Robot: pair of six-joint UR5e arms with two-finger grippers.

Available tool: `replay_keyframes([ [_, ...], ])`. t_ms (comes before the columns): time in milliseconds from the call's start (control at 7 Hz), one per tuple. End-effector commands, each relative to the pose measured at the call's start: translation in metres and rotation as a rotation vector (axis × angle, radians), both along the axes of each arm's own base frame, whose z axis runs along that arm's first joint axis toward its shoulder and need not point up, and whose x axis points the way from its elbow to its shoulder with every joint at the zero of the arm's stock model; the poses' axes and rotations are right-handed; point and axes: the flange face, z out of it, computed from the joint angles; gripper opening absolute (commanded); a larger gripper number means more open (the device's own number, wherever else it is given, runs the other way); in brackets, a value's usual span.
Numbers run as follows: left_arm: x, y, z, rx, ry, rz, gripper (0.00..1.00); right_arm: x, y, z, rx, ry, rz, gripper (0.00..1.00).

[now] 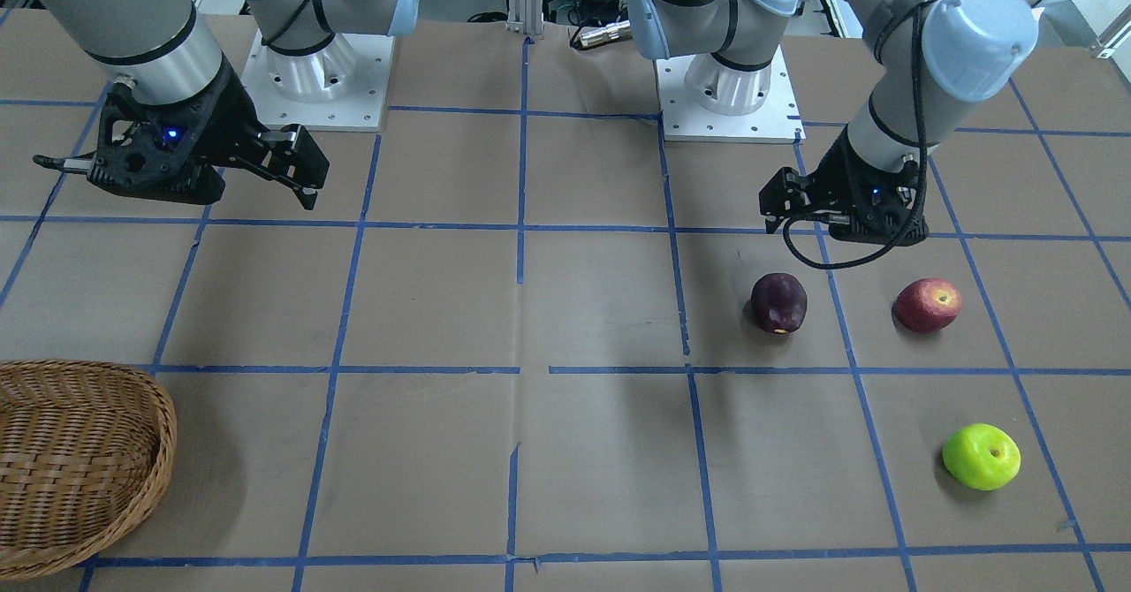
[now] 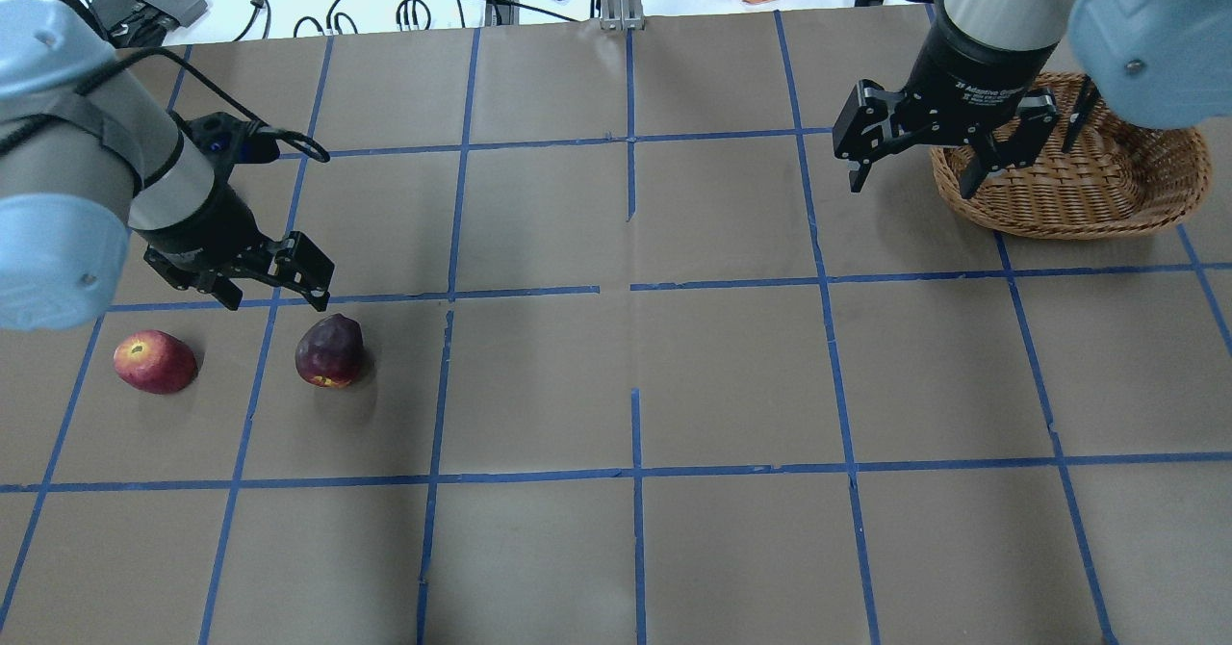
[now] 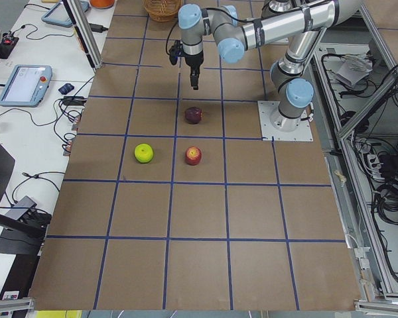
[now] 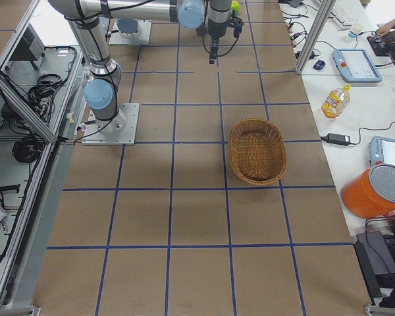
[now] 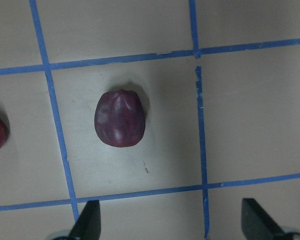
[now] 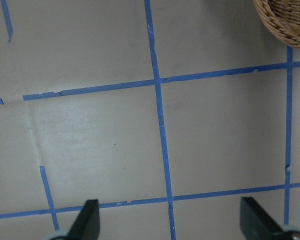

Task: Put all apples into basket
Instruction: 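Reach down and grasp the dark red apple with the left gripper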

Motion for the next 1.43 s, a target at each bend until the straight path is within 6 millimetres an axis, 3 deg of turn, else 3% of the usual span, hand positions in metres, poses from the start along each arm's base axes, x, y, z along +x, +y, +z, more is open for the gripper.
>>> replay_keyframes([
  [0,0.01,0.004,-0.081,-0.013,-0.016,-0.005,1.0,0.0,0.0,0.0,0.0,0.002,0.0,1.0],
  [429,0.016,-0.003,-0.123,0.072,-0.042,-0.008,1.0,0.0,0.0,0.001,-0.003,0.001,-0.001,1.0],
  [857,0.016,-0.007,-0.141,0.09,-0.027,-0.003,1.0,-0.002,0.0,0.002,-0.009,0.001,-0.005,1.0],
  [1000,0.016,-0.007,-0.142,0.092,-0.026,-0.006,0.81,-0.001,0.0,0.001,-0.005,0.002,0.0,1.0],
  [1143,0.016,-0.009,-0.141,0.089,-0.027,-0.004,0.51,-0.001,0.0,0.001,-0.003,0.002,0.0,1.0],
  [1286,0.013,-0.013,-0.134,0.07,-0.031,0.0,0.34,-0.001,0.0,0.001,-0.005,0.001,-0.001,1.0],
])
